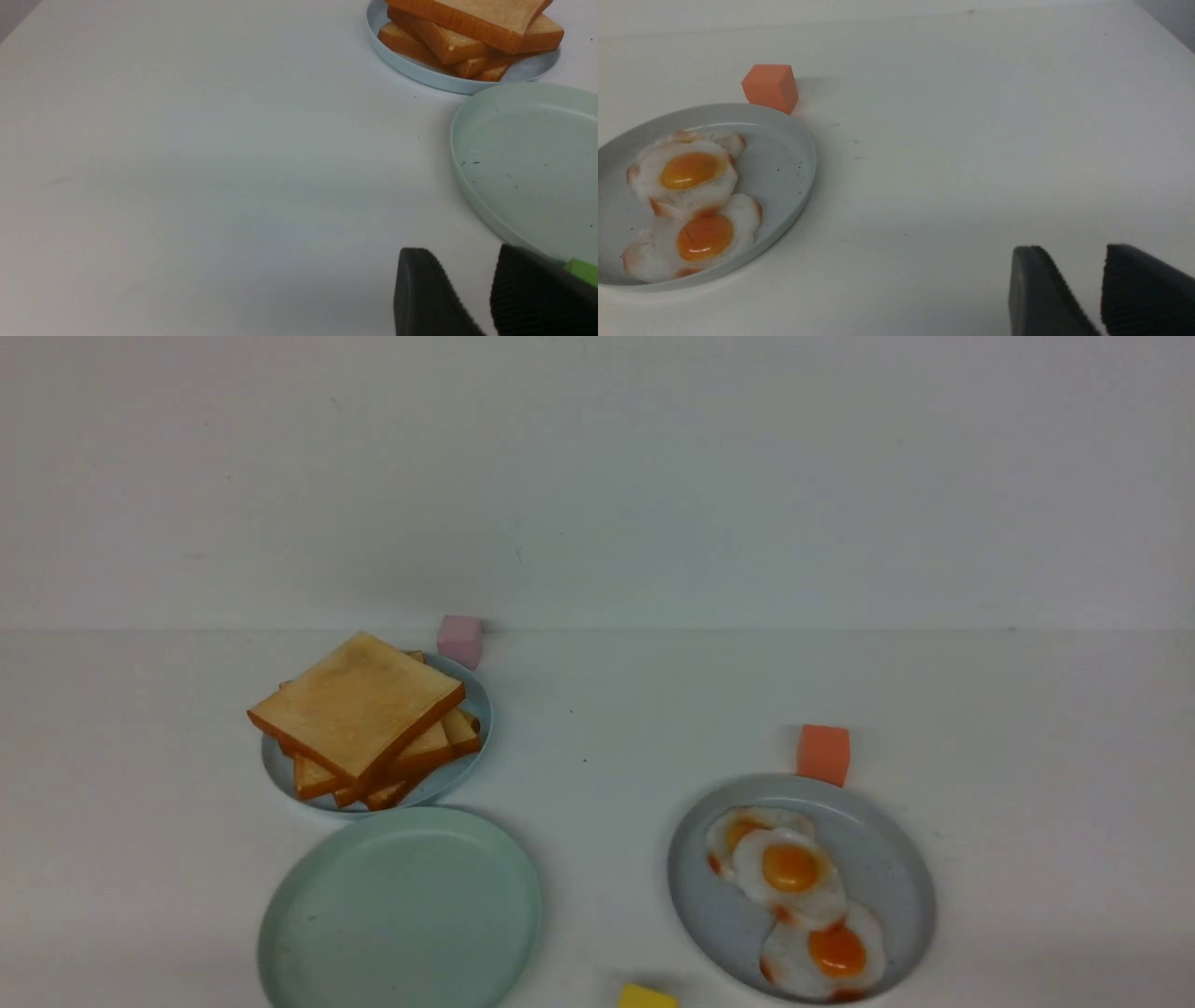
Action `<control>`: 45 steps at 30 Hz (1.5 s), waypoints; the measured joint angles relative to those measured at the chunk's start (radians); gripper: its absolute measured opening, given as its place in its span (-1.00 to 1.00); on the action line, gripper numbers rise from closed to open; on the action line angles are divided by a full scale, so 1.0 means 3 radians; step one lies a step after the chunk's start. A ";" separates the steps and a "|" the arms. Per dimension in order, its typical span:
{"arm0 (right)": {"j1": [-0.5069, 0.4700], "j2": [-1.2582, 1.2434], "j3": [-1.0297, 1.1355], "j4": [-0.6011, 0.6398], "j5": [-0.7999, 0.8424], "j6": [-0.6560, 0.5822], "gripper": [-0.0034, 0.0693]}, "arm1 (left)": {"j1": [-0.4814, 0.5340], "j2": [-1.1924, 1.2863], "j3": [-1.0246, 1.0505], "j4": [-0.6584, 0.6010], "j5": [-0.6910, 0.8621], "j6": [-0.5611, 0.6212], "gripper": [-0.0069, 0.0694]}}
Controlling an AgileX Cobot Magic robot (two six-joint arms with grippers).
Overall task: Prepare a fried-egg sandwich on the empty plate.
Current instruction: Use the left arm to grab a slice of bread
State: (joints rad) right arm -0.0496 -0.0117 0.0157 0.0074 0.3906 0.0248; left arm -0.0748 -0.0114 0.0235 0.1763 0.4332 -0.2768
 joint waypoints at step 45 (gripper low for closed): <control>0.0000 0.0600 -0.1761 -0.0845 -0.1372 0.2227 -0.25 | 0.0000 0.0501 -0.1496 -0.0396 -0.1606 -0.0924 -0.19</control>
State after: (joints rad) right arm -0.0496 0.1683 -0.5127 -0.2462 -0.0209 0.6929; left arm -0.0748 0.1389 -0.4252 0.0575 -0.0487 -0.5541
